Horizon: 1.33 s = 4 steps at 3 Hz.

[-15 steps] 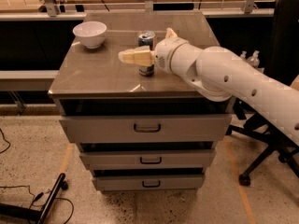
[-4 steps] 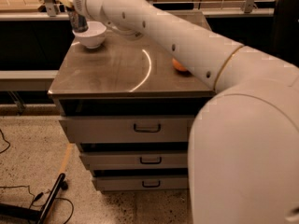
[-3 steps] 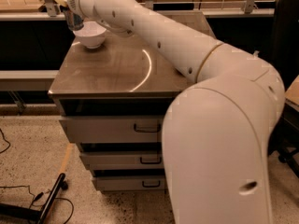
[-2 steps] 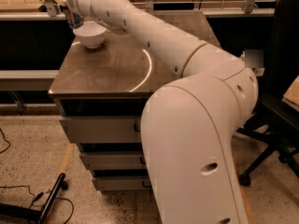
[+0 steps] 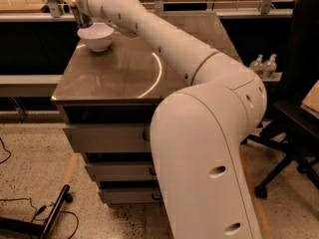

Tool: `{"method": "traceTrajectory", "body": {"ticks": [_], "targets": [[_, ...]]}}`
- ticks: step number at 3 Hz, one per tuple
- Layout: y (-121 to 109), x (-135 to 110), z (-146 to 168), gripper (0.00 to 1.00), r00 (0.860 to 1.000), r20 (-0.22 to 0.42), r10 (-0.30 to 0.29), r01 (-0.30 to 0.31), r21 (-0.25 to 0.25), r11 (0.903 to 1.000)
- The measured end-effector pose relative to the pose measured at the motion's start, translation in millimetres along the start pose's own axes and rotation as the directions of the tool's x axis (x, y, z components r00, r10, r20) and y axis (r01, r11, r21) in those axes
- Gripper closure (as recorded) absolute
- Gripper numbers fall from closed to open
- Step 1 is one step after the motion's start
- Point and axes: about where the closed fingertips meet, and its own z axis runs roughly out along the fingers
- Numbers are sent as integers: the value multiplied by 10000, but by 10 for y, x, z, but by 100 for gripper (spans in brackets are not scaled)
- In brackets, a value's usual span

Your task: Place redbull can into white bowl

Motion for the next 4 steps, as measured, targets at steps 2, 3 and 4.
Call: {"method": "traceTrajectory", "body": {"ticks": [2,3,4], "targets": [[-222,324,-164,100,9968,-660,457,-398,880,9953],[-339,409,-164,100,9961,-681,554,-481,1047,9933],[-463,418,-86,100,9974,-523,495,-439,1036,9937]]}}
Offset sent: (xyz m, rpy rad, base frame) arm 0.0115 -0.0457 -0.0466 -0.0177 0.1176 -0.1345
